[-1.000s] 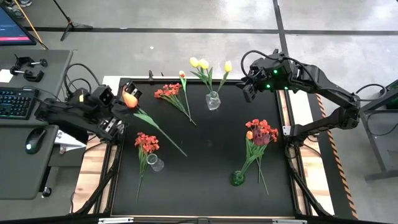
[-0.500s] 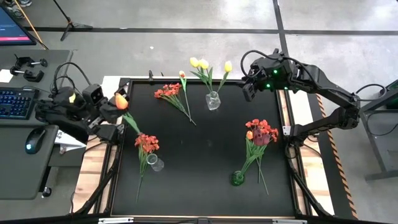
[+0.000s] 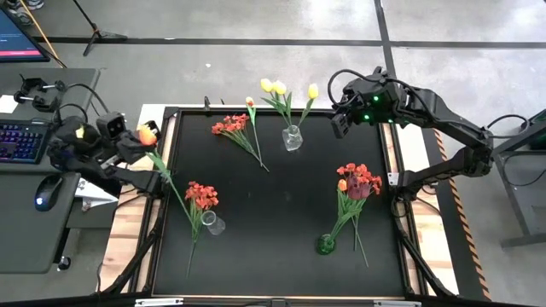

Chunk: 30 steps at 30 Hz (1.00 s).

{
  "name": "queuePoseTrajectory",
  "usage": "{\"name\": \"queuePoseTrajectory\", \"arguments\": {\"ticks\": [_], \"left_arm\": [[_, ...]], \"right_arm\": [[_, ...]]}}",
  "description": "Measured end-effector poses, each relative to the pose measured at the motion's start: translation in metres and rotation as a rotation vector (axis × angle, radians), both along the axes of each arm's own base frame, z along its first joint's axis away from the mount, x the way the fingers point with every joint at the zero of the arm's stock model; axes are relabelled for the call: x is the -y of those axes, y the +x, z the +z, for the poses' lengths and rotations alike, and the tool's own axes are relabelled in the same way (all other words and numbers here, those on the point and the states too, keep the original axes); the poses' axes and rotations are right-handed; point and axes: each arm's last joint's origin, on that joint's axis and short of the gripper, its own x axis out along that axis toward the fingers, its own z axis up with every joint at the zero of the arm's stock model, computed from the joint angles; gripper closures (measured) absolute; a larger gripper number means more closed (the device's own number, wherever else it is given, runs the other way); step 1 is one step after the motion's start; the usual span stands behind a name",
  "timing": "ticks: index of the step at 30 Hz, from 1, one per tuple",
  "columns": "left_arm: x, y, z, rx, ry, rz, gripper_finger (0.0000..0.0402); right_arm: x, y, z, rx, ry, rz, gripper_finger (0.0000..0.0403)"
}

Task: Sort flowers into vase by color
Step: Put the left orange tulip into the bottom transparent vase

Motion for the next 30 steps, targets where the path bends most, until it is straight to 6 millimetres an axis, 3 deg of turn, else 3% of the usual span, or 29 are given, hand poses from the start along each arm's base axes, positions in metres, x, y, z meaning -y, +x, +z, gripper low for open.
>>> {"name": "queuePoseTrajectory", "arguments": {"ticks": [7, 14, 30], "left_arm": [[-0.001, 0.012, -0.014, -0.172, 0.033, 0.145, 0.0401], [0.001, 0.027, -0.028, -0.34, 0.045, 0.16, 0.0401], [0.004, 0.053, -0.043, -0.5, 0.103, 0.256, 0.0401]], "right_arm": [[0.003, 0.011, -0.008, -0.042, 0.013, 0.0, 0.0234], [0.005, 0.016, -0.012, -0.061, 0.018, 0.0, 0.0234], [0.004, 0.014, -0.013, -0.089, 0.012, 0.018, 0.0234]]}}
